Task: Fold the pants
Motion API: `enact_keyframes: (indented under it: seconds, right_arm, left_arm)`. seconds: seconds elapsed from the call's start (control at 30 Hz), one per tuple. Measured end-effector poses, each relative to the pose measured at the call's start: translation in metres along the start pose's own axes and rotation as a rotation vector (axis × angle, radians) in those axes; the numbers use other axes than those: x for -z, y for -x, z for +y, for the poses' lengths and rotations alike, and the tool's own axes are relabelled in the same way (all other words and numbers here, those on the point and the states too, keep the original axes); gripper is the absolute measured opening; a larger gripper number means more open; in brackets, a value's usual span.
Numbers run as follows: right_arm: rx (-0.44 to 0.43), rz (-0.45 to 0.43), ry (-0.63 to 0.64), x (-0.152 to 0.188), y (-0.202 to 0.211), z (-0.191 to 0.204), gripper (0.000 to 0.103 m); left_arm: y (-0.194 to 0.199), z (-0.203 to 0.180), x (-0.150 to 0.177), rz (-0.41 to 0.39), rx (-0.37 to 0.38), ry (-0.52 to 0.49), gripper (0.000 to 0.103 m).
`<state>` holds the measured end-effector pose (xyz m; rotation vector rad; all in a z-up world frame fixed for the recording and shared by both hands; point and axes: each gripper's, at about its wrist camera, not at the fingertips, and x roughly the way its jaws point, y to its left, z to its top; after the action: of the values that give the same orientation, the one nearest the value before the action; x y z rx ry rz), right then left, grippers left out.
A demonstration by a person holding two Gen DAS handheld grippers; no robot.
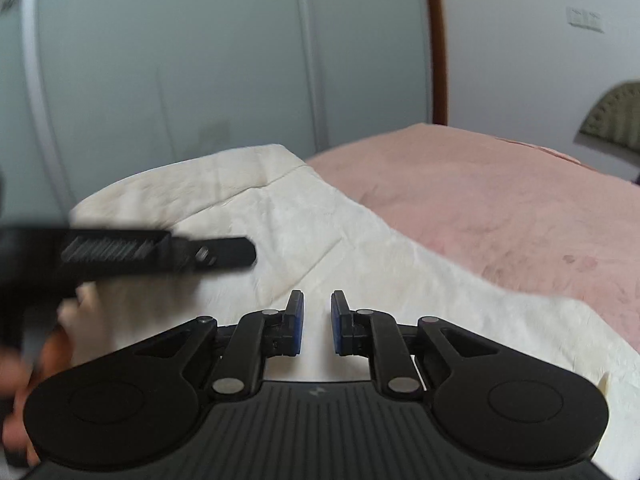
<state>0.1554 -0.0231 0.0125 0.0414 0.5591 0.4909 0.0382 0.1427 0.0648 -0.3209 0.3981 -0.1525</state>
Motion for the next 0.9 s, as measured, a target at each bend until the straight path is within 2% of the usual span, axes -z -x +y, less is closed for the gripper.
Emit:
enact_keyframes:
  seconds: [0.13,0.4,0.5,0.67,0.9]
  right_arm:
    - [-0.015,-0.043,-0.078,-0.009,0.015,-0.015,0.014]
    - [0.102,-0.156,-0.049,0.004,0.094,-0.053,0.014]
    - [0.153,-0.173,-0.057,0.008,0.107,-0.087,0.014]
    - [0.243,-0.157,-0.087,0.022,0.139,-0.127,0.015]
    - [0.355,-0.112,-0.139,0.05,0.177,-0.159,0.015]
  left_arm:
    - [0.007,-0.045,0.002,-0.028,0.048,-0.073,0.015]
    - [0.0,-0.133,0.022,-0.014,0.19,-0.163,0.015]
    - [-0.014,-0.17,0.034,0.01,0.246,-0.19,0.016]
    - [-0.038,-0.219,0.063,0.085,0.331,-0.238,0.016]
    - [-0.056,-0.272,0.107,0.177,0.408,-0.283,0.017]
